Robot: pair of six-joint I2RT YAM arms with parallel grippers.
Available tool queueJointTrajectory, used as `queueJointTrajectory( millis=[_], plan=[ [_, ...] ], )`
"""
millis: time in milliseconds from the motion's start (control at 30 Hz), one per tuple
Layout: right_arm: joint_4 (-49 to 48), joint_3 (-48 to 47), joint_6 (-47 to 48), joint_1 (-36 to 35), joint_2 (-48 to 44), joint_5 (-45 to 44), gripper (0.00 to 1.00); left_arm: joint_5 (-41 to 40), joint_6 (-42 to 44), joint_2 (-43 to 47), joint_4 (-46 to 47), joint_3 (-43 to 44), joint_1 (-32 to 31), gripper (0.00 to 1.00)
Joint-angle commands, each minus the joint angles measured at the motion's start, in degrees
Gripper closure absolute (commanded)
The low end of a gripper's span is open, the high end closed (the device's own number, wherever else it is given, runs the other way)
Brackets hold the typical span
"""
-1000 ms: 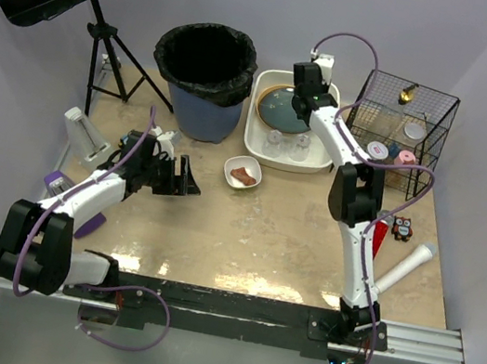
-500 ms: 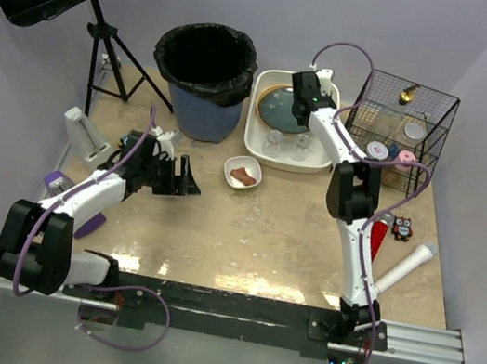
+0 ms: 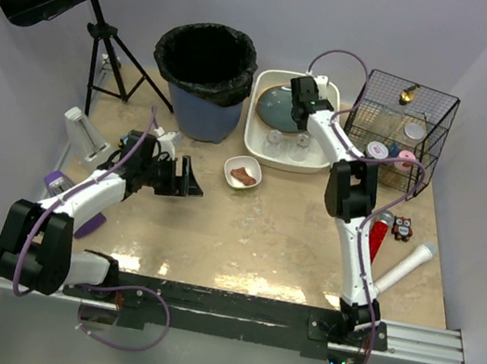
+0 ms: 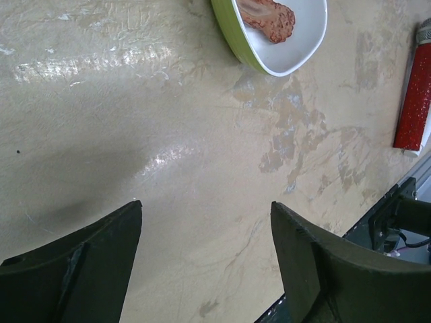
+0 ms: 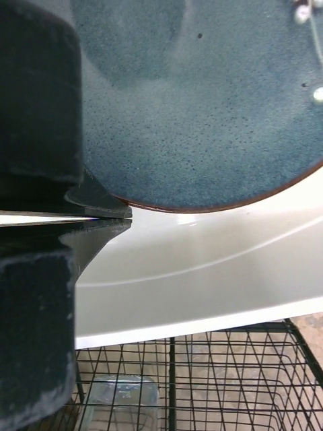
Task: Clear the kitchen counter
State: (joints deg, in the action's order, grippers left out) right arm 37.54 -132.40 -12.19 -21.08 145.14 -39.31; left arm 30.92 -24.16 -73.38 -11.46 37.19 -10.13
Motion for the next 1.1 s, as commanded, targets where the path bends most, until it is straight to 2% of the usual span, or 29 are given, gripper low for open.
queueJointTrajectory(
  millis=[0,300,567,700,800,967,1067],
  plan=[
    [-5.5,0.6,-0.9,0.1,-1.3,3.1,0.99,2.3,1.8,1.0,2.0,0.3,0.5,0.14],
    [-6.2,1.9,-1.2,0.2,-3.6,0.7,0.99,1.7,1.8,1.0,1.9,0.3,0.5,0.11],
    [-11.6,5.7,-0.2,0.0,-15.5,0.7,0.99,0.5,0.7,1.8,3.3,0.2,0.4,0.11],
    [-15.9,8.1,0.6,-0.6,-22.5,7.6,0.99,-1.7,-0.3,3.2,4.7,0.3,-0.3,0.11],
    [-20.7,14.1,0.5,-1.1,-30.4,14.1,0.98,-6.6,-1.8,4.4,5.3,1.3,-3.3,0.11],
    [-30.8,28.8,-2.7,-1.2,-43.8,27.6,0.87,-18.9,-6.9,5.1,8.0,2.6,-10.4,0.06],
    [-34.1,36.0,-6.2,-1.8,-50.1,34.3,0.75,-23.3,-12.5,5.2,14.4,0.3,-12.2,0.0]
  ],
)
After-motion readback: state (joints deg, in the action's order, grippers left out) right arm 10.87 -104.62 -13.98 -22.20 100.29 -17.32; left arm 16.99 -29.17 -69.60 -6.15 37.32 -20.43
